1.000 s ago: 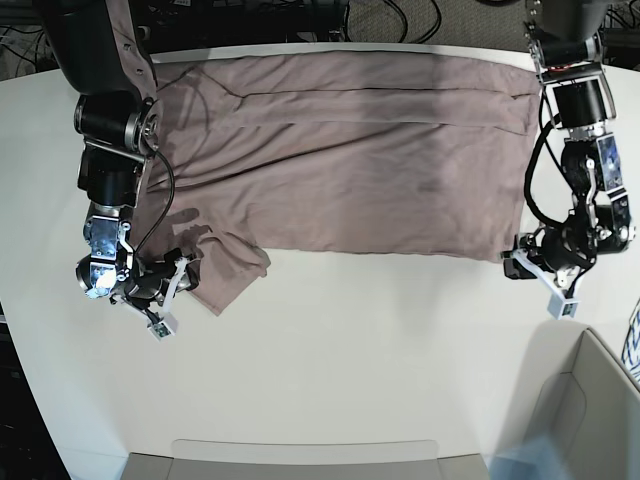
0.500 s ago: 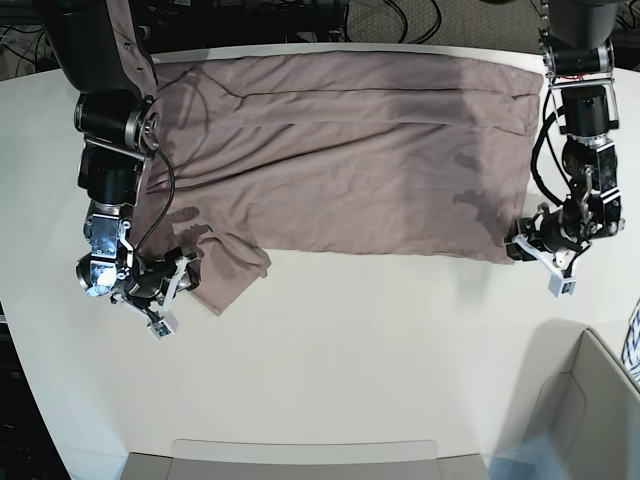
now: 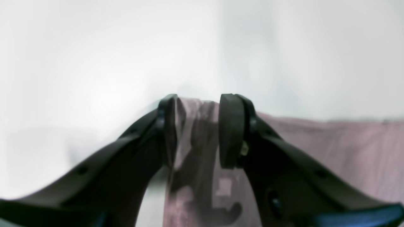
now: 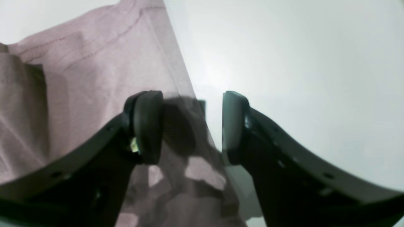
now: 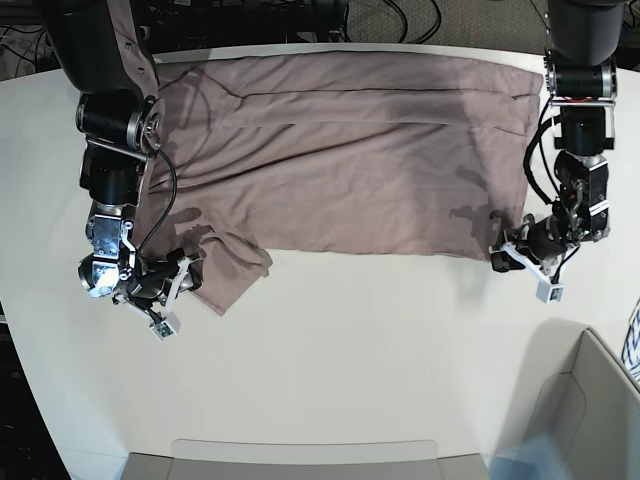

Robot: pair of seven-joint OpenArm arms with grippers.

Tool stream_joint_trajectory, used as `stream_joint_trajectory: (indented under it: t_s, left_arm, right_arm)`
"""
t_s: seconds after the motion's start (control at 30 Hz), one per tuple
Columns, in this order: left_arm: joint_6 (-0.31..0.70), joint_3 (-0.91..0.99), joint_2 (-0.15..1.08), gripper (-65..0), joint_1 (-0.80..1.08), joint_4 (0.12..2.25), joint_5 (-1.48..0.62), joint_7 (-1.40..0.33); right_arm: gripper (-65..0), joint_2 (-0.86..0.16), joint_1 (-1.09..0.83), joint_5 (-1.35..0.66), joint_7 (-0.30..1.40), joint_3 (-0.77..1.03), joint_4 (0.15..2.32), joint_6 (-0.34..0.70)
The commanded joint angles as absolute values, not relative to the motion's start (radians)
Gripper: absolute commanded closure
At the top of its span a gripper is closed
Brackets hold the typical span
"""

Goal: Fold the T-shirt properly
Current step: 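Reach the left gripper to the hem corner and grasp, then lift the hem with both grippers and fold it over toward the collar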

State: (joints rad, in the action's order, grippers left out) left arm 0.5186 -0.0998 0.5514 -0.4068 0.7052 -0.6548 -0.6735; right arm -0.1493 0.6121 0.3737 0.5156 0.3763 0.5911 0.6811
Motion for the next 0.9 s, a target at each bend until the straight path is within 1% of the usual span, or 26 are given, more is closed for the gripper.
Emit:
stream_joint_trajectory:
  t_s: [0.0, 0.03, 0.07, 0.13, 0.2, 0.23, 0.37, 0.6, 0.77, 0.87]
  left_arm:
    - [0.538, -0.104, 0.561, -18.2, -0.400, 0.700, -0.625, -0.739]
    - [0.556, -0.104, 0.561, -14.9, -0.400, 0.700, -0.625, -0.740]
    - [0.562, -0.104, 0.561, -10.3, -0.400, 0.700, -0.625, -0.740]
    - [0.562, -0.104, 0.561, -1.2, -0.401, 0.700, -0.625, -0.742]
    - [0.561, -0.104, 0.562, 0.0, -0.401, 0.700, -0.625, -0.753]
    - [0.561, -0.104, 0.562, 0.0, -0.401, 0.700, -0.625, -0.766]
    - [0.565, -0.104, 0.564, 0.0, -0.400, 0.700, -0.625, -0.814]
    - [0.564, -0.088, 0.565, 0.0, -0.407, 0.700, -0.628, -0.794]
    - [0.562, 0.064, 0.565, 0.0, -0.410, 0.700, -0.627, -0.797]
    - [0.562, 0.087, 0.565, 0.0, -0.443, 0.702, -0.627, -0.806]
  right_arm:
    - [-30.0, -0.145, 0.608, 0.409, 0.582, 0.372, 0.584, 0.694]
    - [-28.5, -0.145, 0.610, 0.409, 0.582, 0.372, 0.584, 0.694]
    - [-25.0, -0.142, 0.613, 0.409, 0.582, 0.372, 0.582, 0.694]
    - [-15.0, -0.137, 0.616, 0.407, 0.582, 0.372, 0.585, 0.693]
    - [-4.2, -0.124, 0.618, 0.407, 0.582, 0.374, 0.588, 0.693]
    - [-0.8, -0.124, 0.618, 0.407, 0.585, 0.374, 0.588, 0.693]
    - [0.0, -0.124, 0.633, 0.409, 0.587, 0.374, 0.588, 0.693]
    - [0.0, -0.117, 0.665, 0.400, 0.584, 0.381, 0.622, 0.691]
    - [0.0, -0.090, 0.659, 0.354, 0.588, 0.381, 0.777, 0.691]
    - [0.0, -0.088, 0.667, 0.346, 0.588, 0.381, 0.823, 0.691]
